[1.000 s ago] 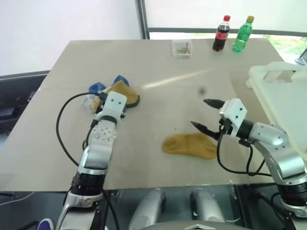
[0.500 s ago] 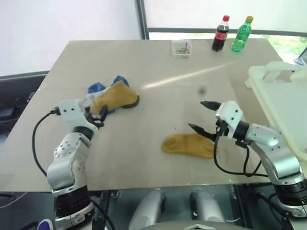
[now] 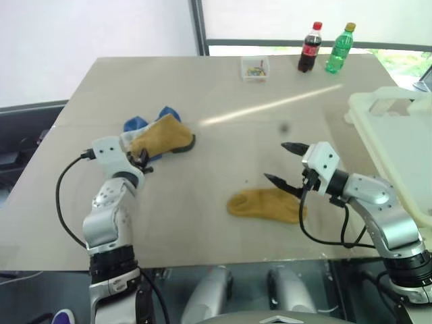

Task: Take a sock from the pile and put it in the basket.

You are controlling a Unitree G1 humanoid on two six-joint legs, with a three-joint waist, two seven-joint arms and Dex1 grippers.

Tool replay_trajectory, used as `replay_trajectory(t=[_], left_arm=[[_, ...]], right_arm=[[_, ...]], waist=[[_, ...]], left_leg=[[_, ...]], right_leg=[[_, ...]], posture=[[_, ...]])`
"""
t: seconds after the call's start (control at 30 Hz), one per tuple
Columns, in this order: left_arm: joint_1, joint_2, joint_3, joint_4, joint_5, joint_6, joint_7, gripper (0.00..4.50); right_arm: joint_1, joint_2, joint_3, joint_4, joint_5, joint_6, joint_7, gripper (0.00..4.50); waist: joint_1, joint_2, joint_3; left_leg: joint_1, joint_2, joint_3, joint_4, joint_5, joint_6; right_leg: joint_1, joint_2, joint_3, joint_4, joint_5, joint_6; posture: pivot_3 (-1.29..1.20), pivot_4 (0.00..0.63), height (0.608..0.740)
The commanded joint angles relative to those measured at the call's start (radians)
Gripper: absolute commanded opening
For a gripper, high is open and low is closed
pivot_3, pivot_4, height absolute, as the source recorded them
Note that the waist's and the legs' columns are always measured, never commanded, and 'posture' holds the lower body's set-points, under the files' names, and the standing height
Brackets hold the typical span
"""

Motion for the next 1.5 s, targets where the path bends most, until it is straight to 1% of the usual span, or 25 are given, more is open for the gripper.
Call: replay_trajectory(t=[0.03, 0.4, 0.5, 0.67, 1.0, 1.03, 1.07, 1.1, 1.13, 1.2, 1.23, 1.27, 1.4, 1.5], left_arm=[[-0.008, 0.021, 0.011, -0.009, -0.003, -0.037, -0.004, 0.06], [0.04, 0.037, 0.042, -0.076, -0.061, -0.011, -0.033, 0.02], [0.058, 0.054, 0.027, -0.11, -0.052, -0.004, -0.031, 0.8], [0.054, 0.068, -0.001, -0.097, -0.025, 0.009, -0.019, 2.97], [-0.046, 0.052, -0.049, 0.064, 0.036, -0.042, 0.03, 2.97], [-0.052, 0.052, -0.049, 0.076, 0.038, -0.047, 0.03, 2.42], [-0.055, 0.053, -0.048, 0.084, 0.037, -0.051, 0.026, 2.2], [-0.056, 0.053, -0.048, 0.089, 0.036, -0.056, 0.021, 1.75], [-0.057, 0.054, -0.048, 0.092, 0.036, -0.059, 0.019, 1.5], [-0.053, 0.058, -0.046, 0.087, 0.032, -0.061, 0.013, 0.58], [-0.045, 0.061, -0.041, 0.076, 0.028, -0.057, 0.01, 0.23], [-0.036, 0.065, -0.036, 0.061, 0.023, -0.051, 0.006, 0.04], [0.009, 0.071, -0.011, -0.02, -0.003, -0.012, 0.0, 0.04], [0.047, 0.067, 0.014, -0.113, -0.036, 0.058, 0.012, 0.04]], right_arm=[[-0.012, 0.001, -0.01, -0.037, 0.003, -0.011, -0.003, 4.5], [-0.017, 0.012, 0.001, -0.037, 0.004, -0.008, -0.002, 4.5], [-0.02, 0.014, 0.004, -0.034, 0.003, -0.01, -0.001, 4.5], [-0.021, 0.016, 0.007, -0.028, 0.0, -0.013, 0.001, 4.5], [-0.022, 0.022, 0.007, -0.017, -0.011, -0.019, -0.003, 4.5], [-0.02, 0.021, 0.004, -0.018, -0.012, -0.019, -0.004, 4.5], [-0.018, 0.021, 0.002, -0.02, -0.014, -0.018, -0.005, 4.5], [-0.016, 0.02, 0.001, -0.021, -0.015, -0.018, -0.006, 4.5], [-0.015, 0.021, 0.0, -0.022, -0.016, -0.018, -0.007, 4.5], [-0.013, 0.022, -0.002, -0.026, -0.016, -0.015, -0.009, 4.5], [-0.012, 0.022, -0.003, -0.027, -0.016, -0.014, -0.01, 4.5], [-0.011, 0.022, -0.003, -0.027, -0.016, -0.014, -0.011, 4.5], [-0.007, 0.023, -0.003, -0.028, -0.016, -0.014, -0.011, 4.5], [-0.006, 0.026, 0.0, -0.028, -0.014, -0.014, -0.008, 4.5]], waist=[[0.0, 0.0, 0.0], [0.0, 0.0, 0.0], [0.0, 0.0, 0.0], [0.0, 0.0, 0.0], [0.001, 0.0, 0.0], [0.0, 0.0, 0.0], [-0.001, 0.0, 0.0], [-0.001, 0.0, 0.0], [-0.001, 0.0, 0.0], [-0.001, 0.0, 0.0], [-0.001, 0.0, 0.0], [-0.001, 0.0, 0.0], [-0.004, 0.0, 0.0], [-0.006, 0.0, 0.0]], left_leg=[[0.0, 0.0, 0.0, 0.0, 0.0, 0.0], [0.0, 0.0, 0.0, 0.0, 0.0, 0.0], [0.0, 0.0, 0.0, 0.0, 0.0, 0.0], [0.0, 0.0, 0.0, 0.0, 0.0, 0.001], [0.0, 0.0, 0.0, 0.0, 0.0, 0.0], [0.0, 0.0, 0.0, 0.0, 0.0, 0.0], [0.0, 0.0, 0.0, 0.0, 0.0, 0.0], [0.0, 0.0, 0.0, 0.0, 0.0, 0.0], [0.0, 0.0, 0.0, 0.0, 0.0, 0.0], [0.0, 0.0, 0.0, 0.0, 0.0, 0.0], [0.0, 0.0, 0.0, 0.0, 0.0, 0.0], [0.0, 0.0, 0.0, 0.0, 0.0, 0.0], [0.0, 0.0, 0.0, 0.0, 0.0, 0.0], [0.0, 0.0, 0.0, 0.0, 0.0, 0.0]], right_leg=[[0.0, 0.0, 0.0, 0.0, 0.0, 0.0], [0.0, 0.0, 0.0, 0.0, 0.0, 0.0], [0.0, 0.0, 0.0, 0.0, 0.0, 0.0], [0.0, 0.0, 0.0, 0.0, 0.0, 0.0], [0.0, 0.0, 0.0, 0.0, 0.0, 0.0], [0.0, 0.0, 0.0, 0.0, 0.0, 0.0], [0.0, 0.0, 0.0, 0.0, 0.0, 0.0], [0.0, 0.0, 0.0, 0.0, 0.0, 0.0], [0.0, 0.0, 0.0, 0.0, 0.0, 0.0], [0.0, 0.0, 0.0, 0.0, 0.0, 0.0], [0.0, 0.0, 0.0, 0.0, 0.0, 0.0], [0.0, 0.0, 0.0, 0.0, 0.0, 0.0], [0.0, 0.0, 0.001, 0.0, 0.0, 0.0], [0.0, -0.001, 0.0, 0.0, 0.0, 0.0]], posture=[[0.0, 0.15, 0.74], [0.0, 0.15, 0.74], [0.0, 0.15, 0.74], [0.0, 0.15, 0.74], [0.0, 0.15, 0.74], [0.0, 0.15, 0.74], [0.0, 0.15, 0.74], [0.0, 0.15, 0.74], [0.0, 0.15, 0.74], [0.0, 0.15, 0.74], [0.0, 0.15, 0.74], [0.0, 0.15, 0.74], [0.0, 0.15, 0.74], [0.0, 0.15, 0.74]])
